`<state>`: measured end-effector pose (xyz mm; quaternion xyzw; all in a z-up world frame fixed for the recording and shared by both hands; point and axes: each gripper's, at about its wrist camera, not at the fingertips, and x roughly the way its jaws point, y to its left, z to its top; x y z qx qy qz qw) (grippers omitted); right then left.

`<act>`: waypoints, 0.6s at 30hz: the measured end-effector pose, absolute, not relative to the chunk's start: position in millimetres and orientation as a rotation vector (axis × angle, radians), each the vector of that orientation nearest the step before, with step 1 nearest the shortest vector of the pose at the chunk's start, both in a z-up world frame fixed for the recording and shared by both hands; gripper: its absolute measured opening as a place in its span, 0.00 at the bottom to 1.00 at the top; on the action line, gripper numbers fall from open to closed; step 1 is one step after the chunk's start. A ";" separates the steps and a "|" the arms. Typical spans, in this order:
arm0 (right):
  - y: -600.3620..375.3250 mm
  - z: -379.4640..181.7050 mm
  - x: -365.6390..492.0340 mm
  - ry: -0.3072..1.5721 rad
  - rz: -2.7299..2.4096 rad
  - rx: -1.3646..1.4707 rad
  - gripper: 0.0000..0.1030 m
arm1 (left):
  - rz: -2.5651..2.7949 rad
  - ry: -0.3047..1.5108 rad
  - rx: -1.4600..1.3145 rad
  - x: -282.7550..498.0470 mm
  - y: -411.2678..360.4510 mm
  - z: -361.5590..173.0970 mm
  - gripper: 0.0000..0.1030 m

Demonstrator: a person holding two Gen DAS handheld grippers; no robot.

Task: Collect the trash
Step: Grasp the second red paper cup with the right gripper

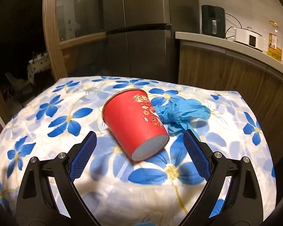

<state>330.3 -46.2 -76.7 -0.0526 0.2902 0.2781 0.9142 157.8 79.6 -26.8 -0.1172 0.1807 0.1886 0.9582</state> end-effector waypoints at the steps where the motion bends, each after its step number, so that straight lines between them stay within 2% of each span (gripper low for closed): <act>1: -45.1 -77.0 333.6 0.604 0.578 -0.102 0.89 | 0.382 0.369 -0.239 158.5 80.6 -27.3 0.94; 6: -36.7 -79.4 343.4 0.625 0.593 -0.109 0.87 | 0.378 0.380 -0.247 160.7 83.6 -29.8 0.94; 8: -31.7 -81.6 346.2 0.639 0.603 -0.120 0.83 | 0.379 0.384 -0.251 161.2 85.0 -30.3 0.94; 12: -27.0 -87.0 349.2 0.666 0.609 -0.137 0.64 | 0.381 0.392 -0.254 162.7 86.5 -31.8 0.94; 18: -27.1 -85.8 344.2 0.652 0.634 -0.139 0.58 | 0.381 0.403 -0.253 163.5 85.2 -32.8 0.94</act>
